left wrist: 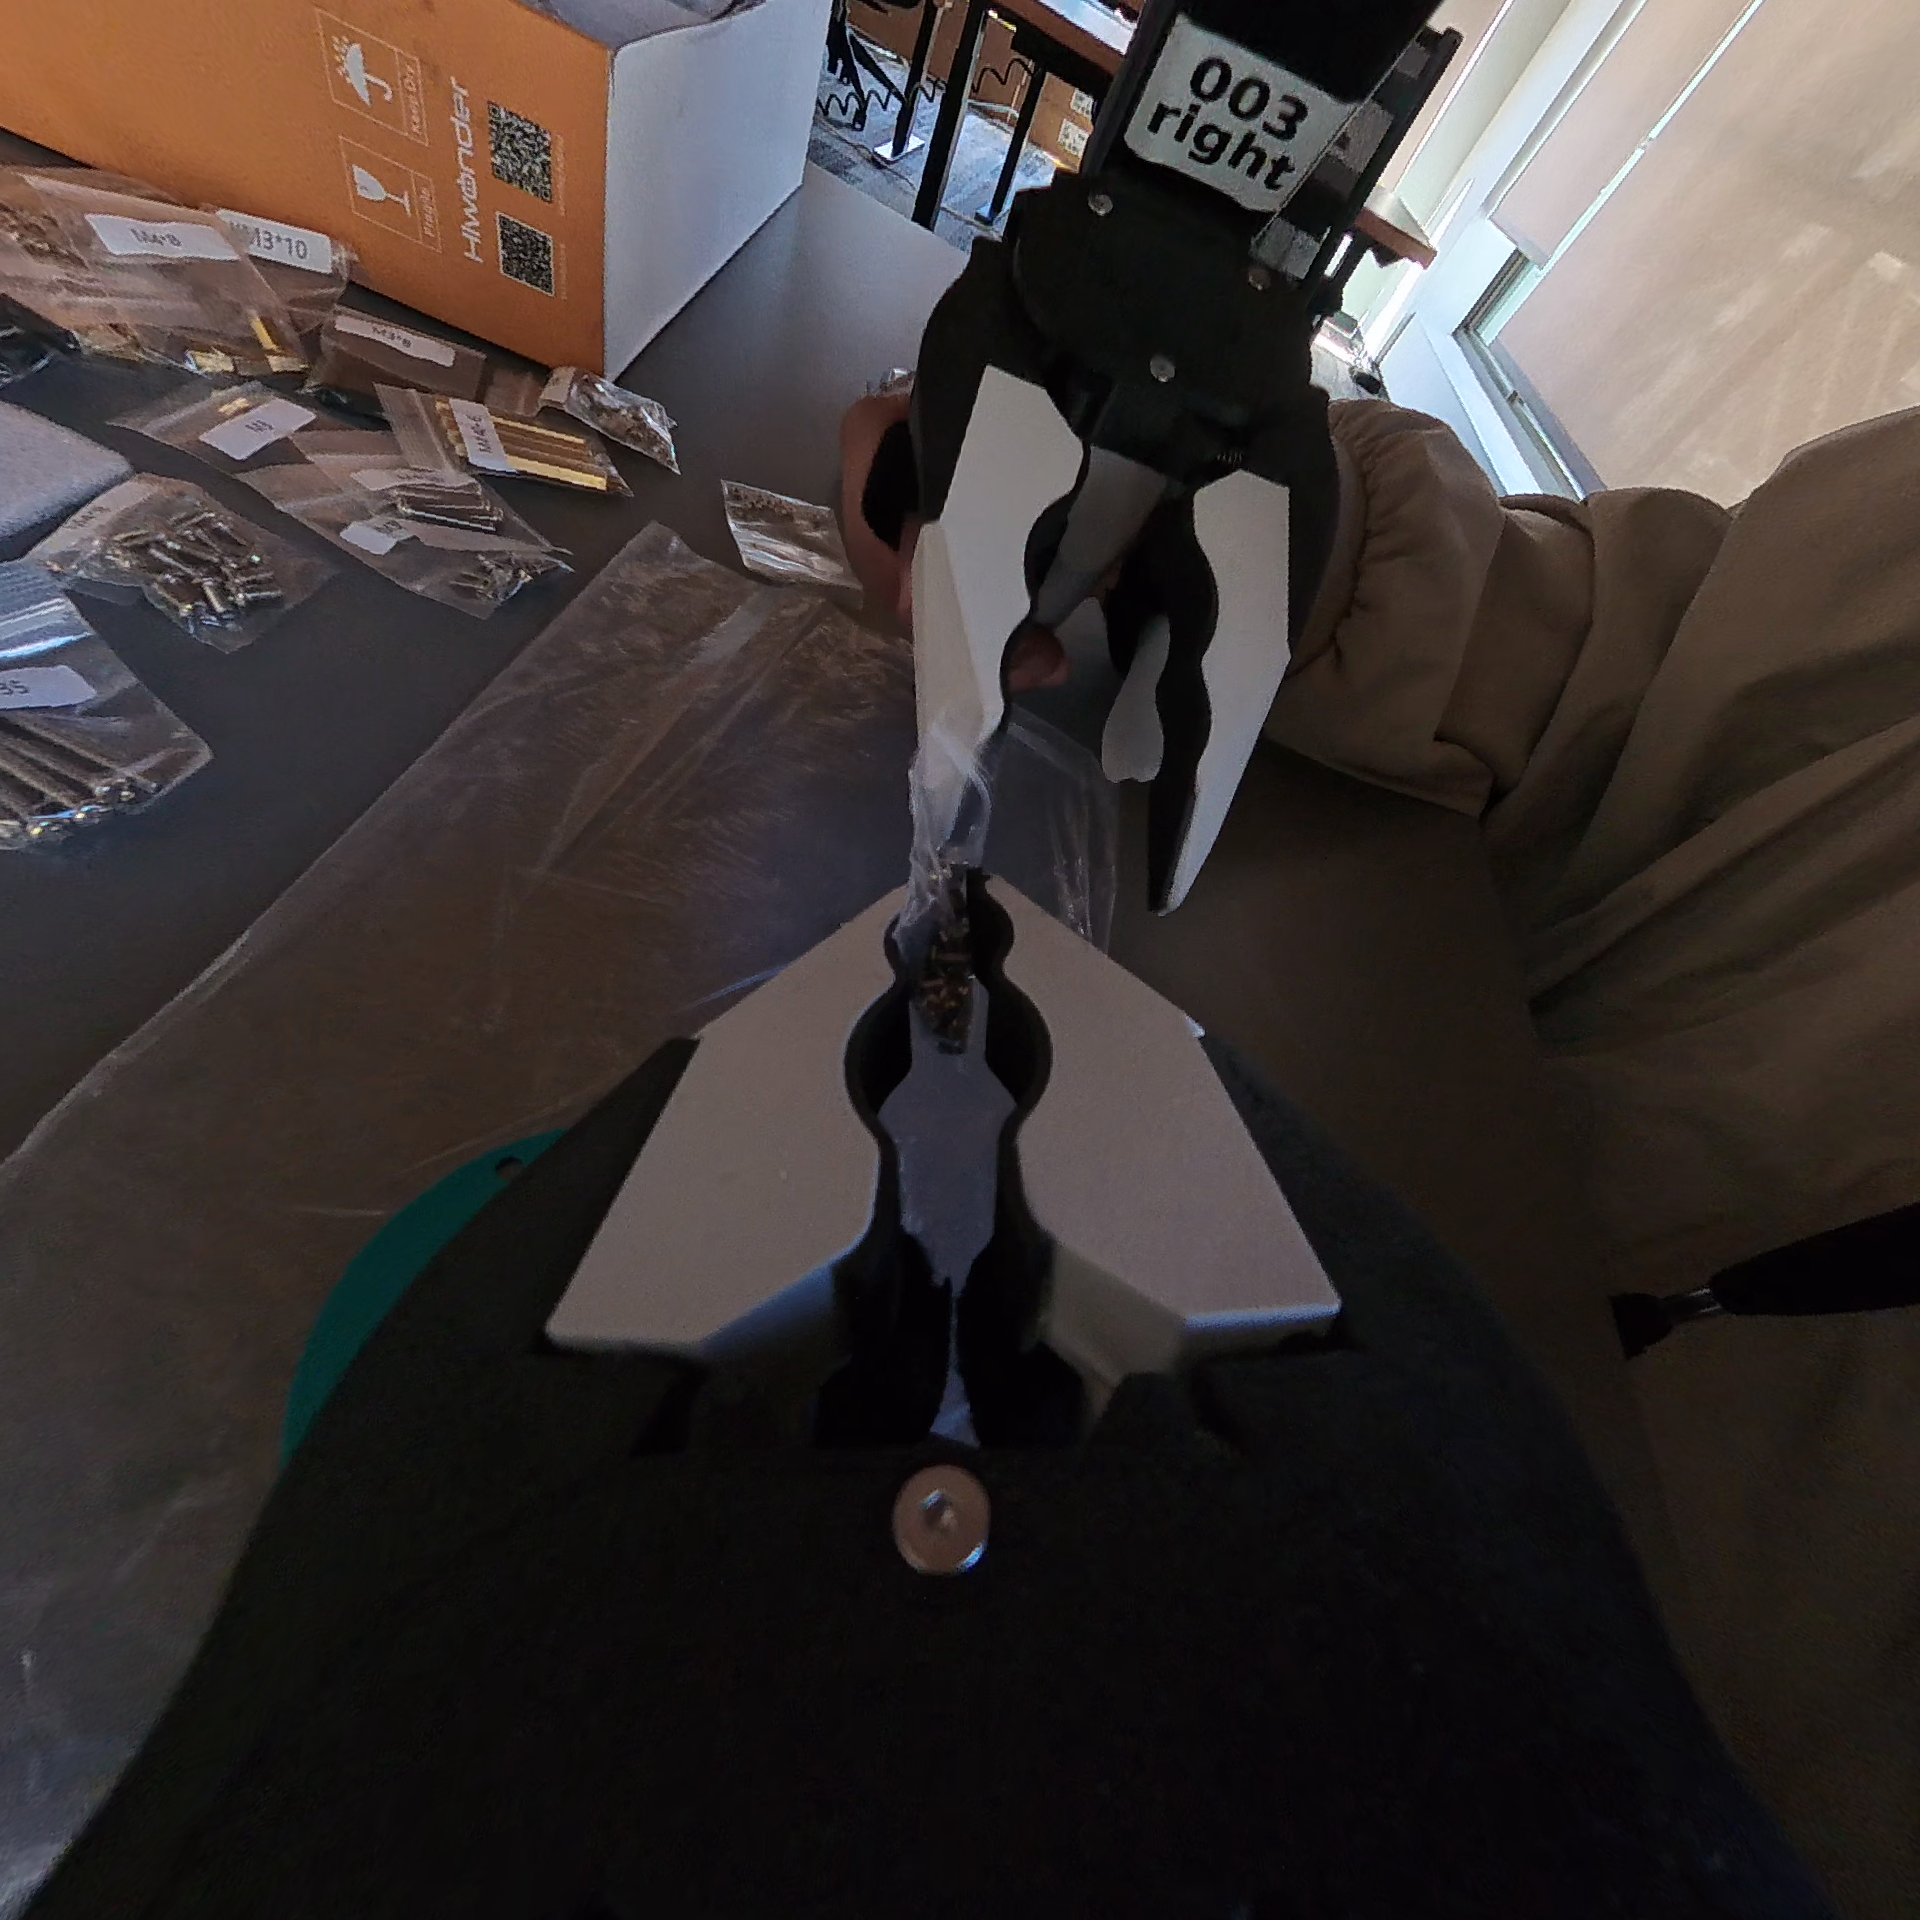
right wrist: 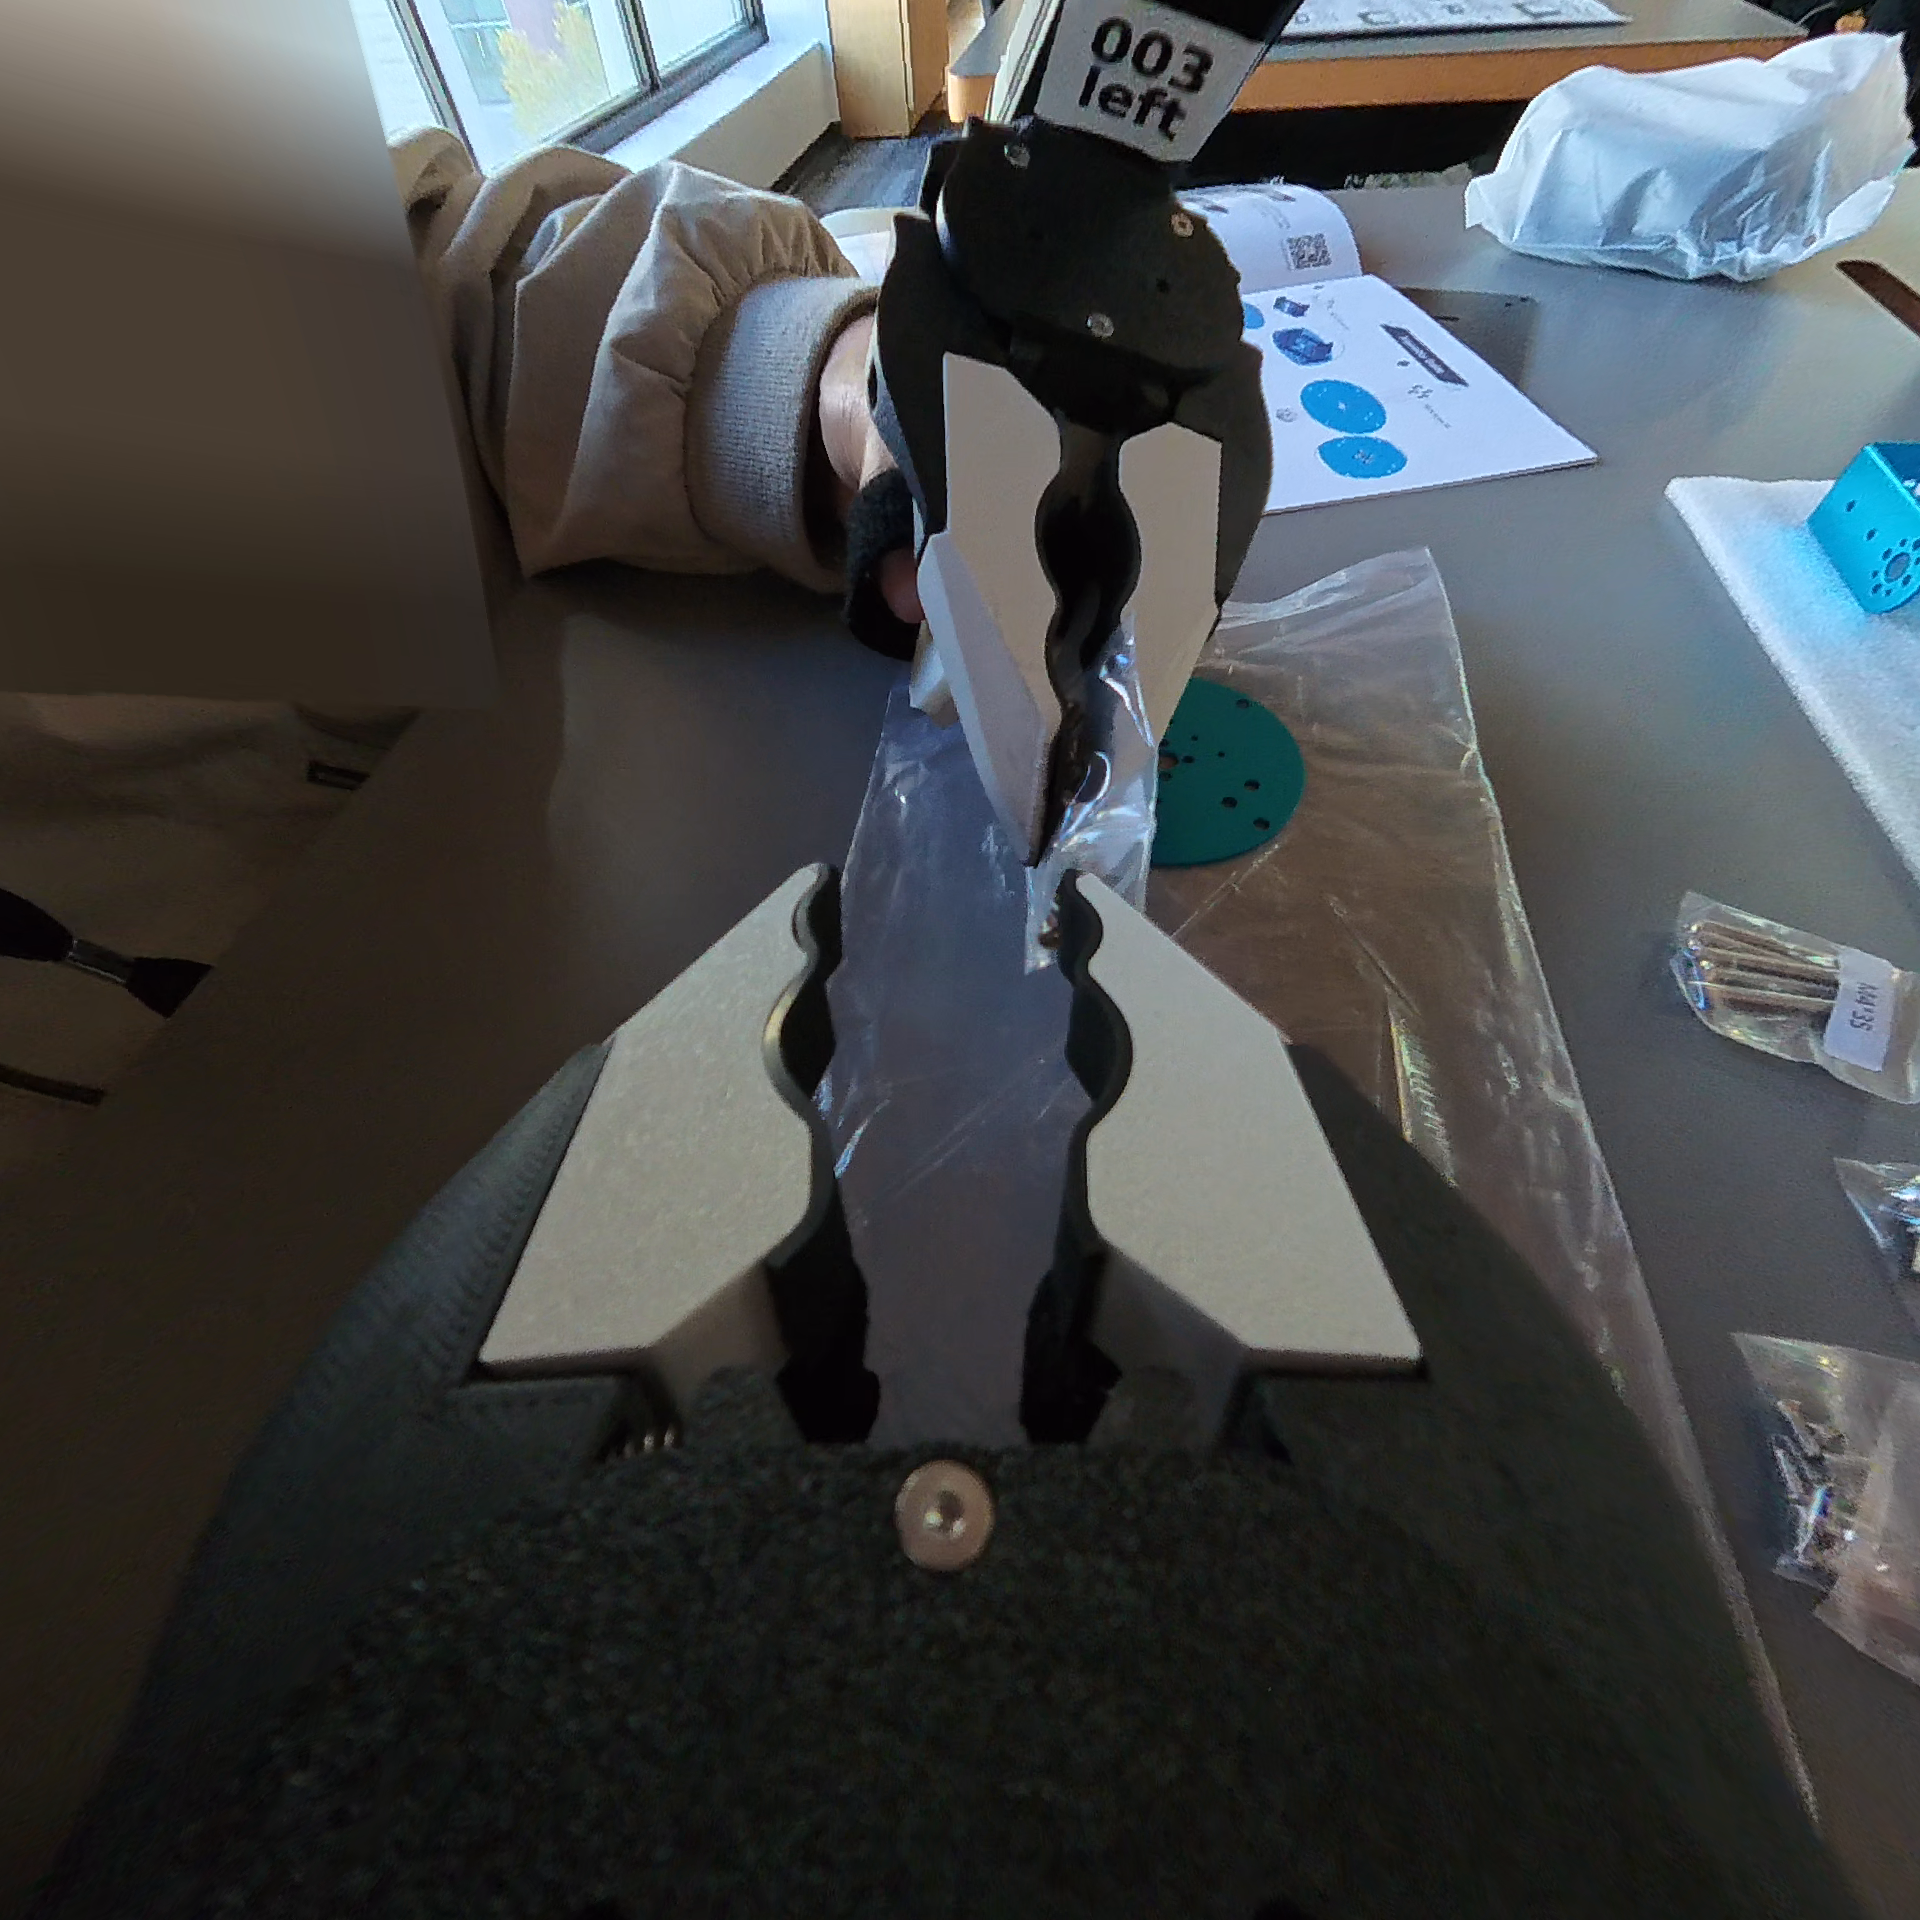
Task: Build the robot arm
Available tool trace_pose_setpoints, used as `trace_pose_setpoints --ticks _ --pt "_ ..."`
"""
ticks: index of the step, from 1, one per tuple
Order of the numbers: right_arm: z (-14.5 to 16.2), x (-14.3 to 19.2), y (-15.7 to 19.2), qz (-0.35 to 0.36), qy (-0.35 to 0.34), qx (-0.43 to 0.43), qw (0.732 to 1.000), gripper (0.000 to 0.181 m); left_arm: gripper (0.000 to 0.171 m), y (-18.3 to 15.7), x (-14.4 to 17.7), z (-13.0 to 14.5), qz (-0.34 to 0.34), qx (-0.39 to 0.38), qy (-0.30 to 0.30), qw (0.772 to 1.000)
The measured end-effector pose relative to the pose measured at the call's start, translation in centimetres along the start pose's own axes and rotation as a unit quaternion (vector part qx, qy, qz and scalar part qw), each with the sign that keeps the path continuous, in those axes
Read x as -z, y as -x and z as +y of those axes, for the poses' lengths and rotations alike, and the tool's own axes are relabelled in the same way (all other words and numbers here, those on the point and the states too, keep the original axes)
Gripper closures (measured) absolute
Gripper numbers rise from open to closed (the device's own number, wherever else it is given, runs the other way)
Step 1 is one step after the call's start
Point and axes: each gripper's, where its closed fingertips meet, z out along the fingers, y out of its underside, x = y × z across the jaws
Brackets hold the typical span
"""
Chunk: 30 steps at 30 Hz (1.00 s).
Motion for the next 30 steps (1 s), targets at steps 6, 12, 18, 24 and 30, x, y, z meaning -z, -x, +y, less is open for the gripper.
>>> trace_pose_setpoints --ticks 6,12,18,24,30 --pt "0.2 0.4 -0.3 0.008 0.016 0.001 1.0 0.145 0.165 0.0 0.0 0.0 0.0 0.0 -0.002 1.0" --pt "-0.3 0.8 -0.3 0.007 0.0 0.0 1.0 0.144 0.165 0.0 0.1 -0.1 0.001 0.001 -0.003 1.0" --pt "0.2 0.1 0.1 0.003 0.017 0.008 1.0 0.142 0.165 0.0 0.0 0.0 0.0 -0.003 0.001 1.0" --pt "0.4 0.8 -0.4 0.016 0.03 0.011 0.999 0.146 0.165 0.1 0.1 -0.1 0.0 0.003 -0.003 1.0" --pt "0.7 0.2 -0.3 0.035 0.045 0.055 0.997 0.144 0.165 0.1 0.0 0.0 0.002 0.004 -0.001 1.0"
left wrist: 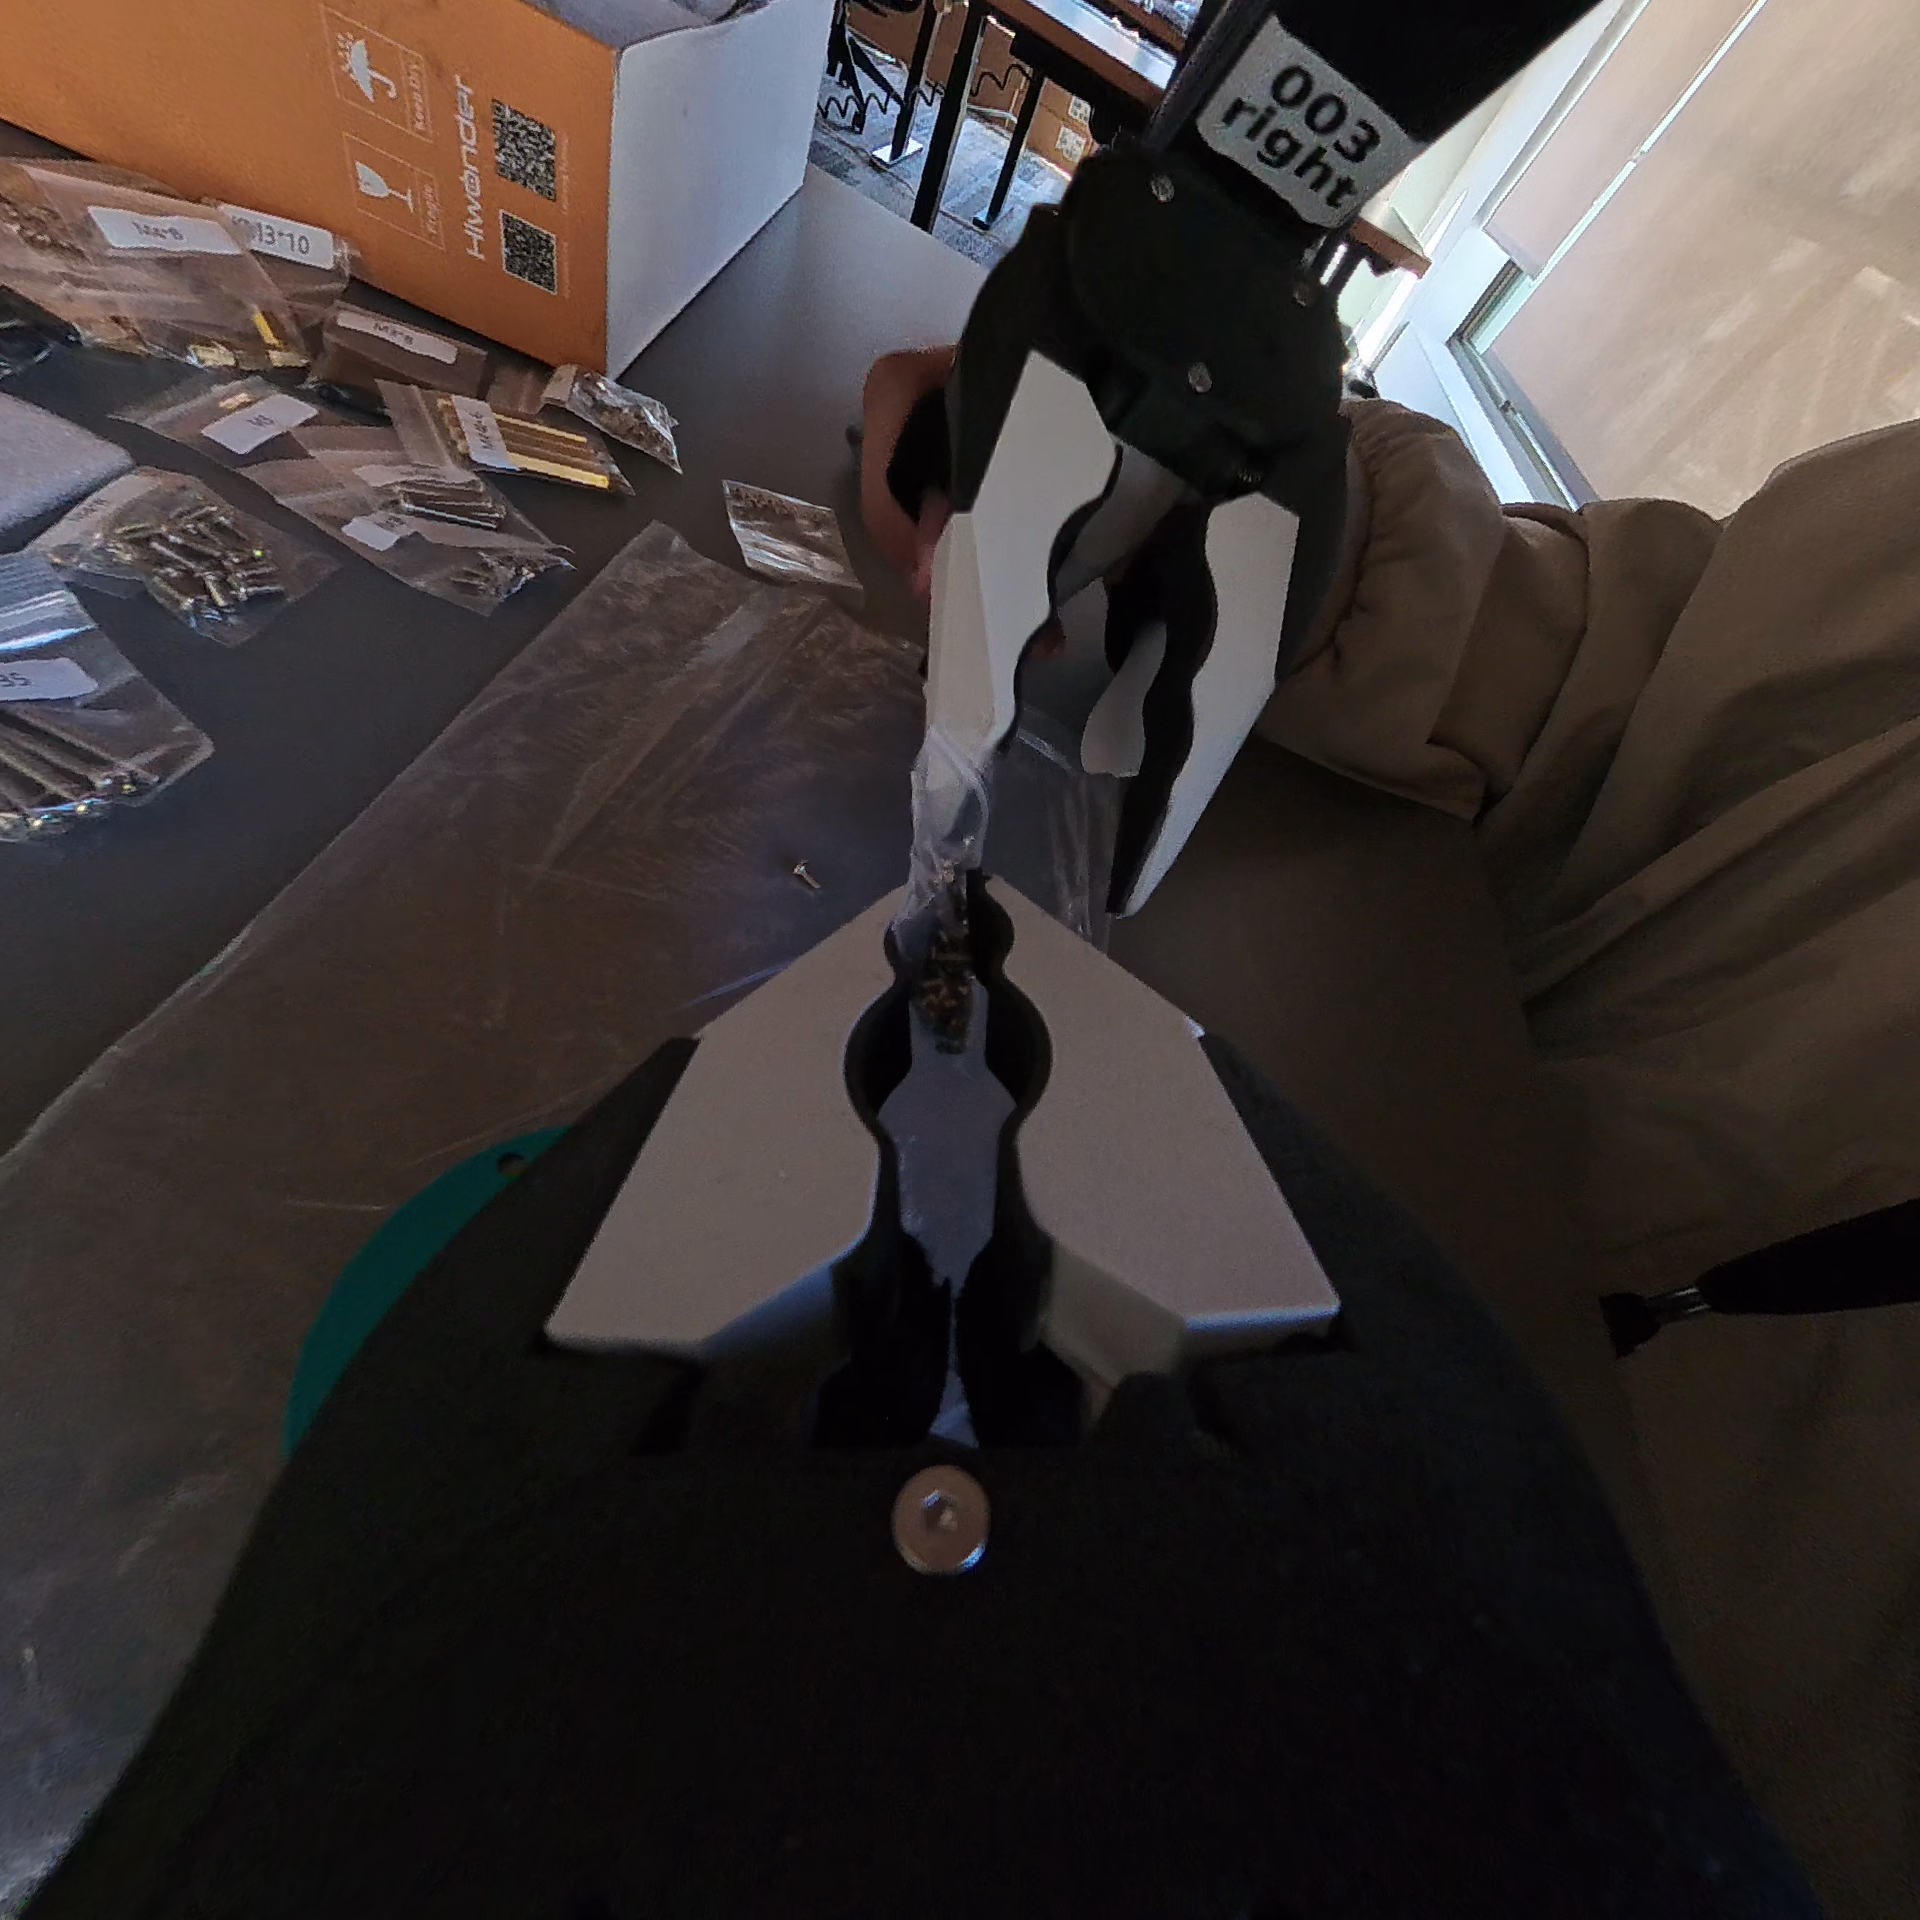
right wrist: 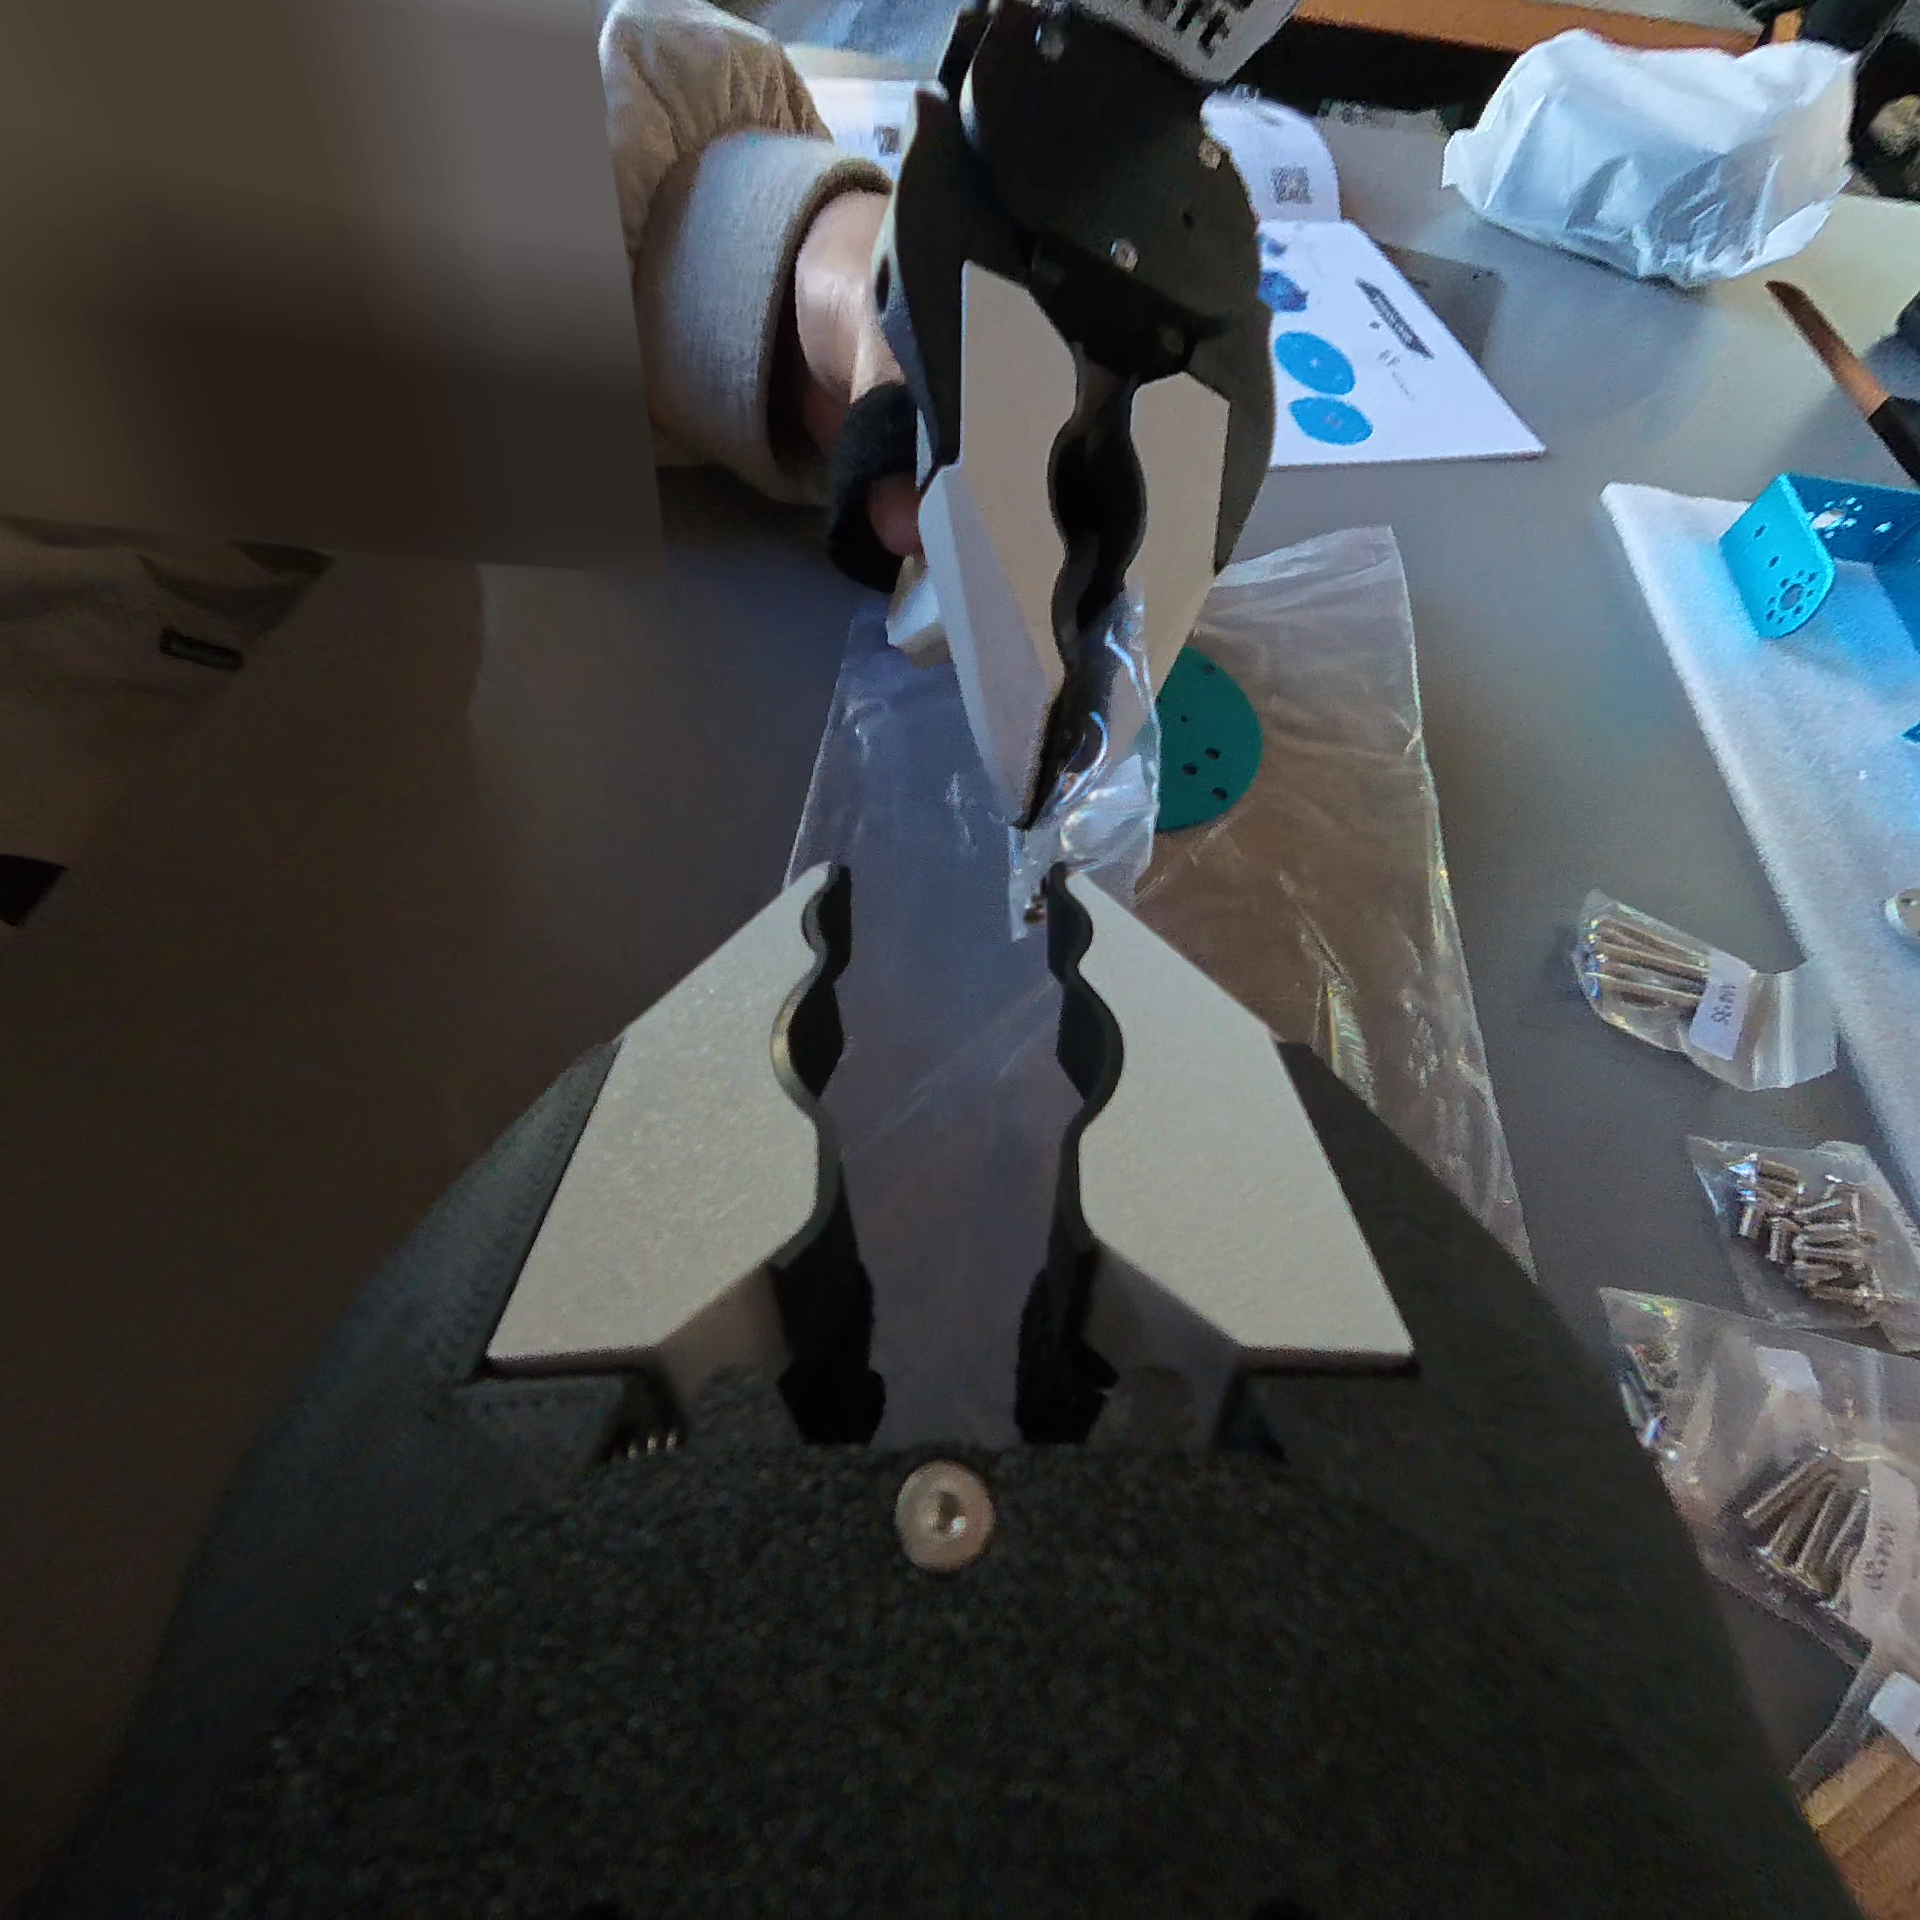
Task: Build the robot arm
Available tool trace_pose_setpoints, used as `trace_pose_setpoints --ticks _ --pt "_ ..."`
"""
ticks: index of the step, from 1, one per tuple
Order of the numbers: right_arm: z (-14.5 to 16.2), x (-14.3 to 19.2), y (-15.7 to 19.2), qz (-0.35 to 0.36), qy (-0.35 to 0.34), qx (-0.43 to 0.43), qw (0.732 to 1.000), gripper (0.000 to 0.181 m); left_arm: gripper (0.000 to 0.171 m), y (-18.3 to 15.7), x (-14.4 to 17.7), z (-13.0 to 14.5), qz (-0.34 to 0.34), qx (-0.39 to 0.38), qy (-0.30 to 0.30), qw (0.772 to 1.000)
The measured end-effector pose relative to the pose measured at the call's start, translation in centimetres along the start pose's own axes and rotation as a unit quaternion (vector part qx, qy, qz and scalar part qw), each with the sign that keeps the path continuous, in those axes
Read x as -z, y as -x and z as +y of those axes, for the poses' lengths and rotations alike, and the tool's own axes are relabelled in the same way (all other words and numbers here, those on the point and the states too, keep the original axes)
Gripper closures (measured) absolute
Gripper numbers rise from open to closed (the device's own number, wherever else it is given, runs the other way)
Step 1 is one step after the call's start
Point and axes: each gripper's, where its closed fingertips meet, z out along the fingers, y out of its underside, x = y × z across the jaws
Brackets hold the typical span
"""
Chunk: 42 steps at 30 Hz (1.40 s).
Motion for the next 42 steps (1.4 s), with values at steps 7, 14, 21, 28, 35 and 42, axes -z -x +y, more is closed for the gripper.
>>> trace_pose_setpoints --ticks 7,14,21,28,35,42 --pt "0.2 0.7 -0.3 0.002 0.01 -0.003 1.0 0.152 0.166 0.0 0.0 0.0 0.0 0.001 -0.001 1.0" --pt "-0.1 0.1 -0.1 0.005 -0.001 0.003 1.0 0.148 0.166 0.1 0.0 -0.1 -0.001 0.003 -0.002 1.0" --pt "-1.2 0.2 -0.3 -0.003 -0.052 -0.017 0.999 0.138 0.165 0.1 0.3 -0.4 0.01 0.019 -0.018 1.0" --pt "-1.7 0.0 0.1 -0.012 -0.064 -0.023 0.998 0.136 0.165 -0.1 0.4 -0.6 0.017 0.024 -0.024 0.999" --pt "-1.5 0.7 -0.4 -0.003 -0.054 -0.023 0.998 0.14 0.166 0.0 0.5 -0.7 0.02 0.03 -0.028 0.999" --pt "-2.0 0.0 0.7 -0.043 -0.08 -0.049 0.995 0.133 0.165 -0.1 0.4 -0.6 0.021 0.032 -0.024 0.999"
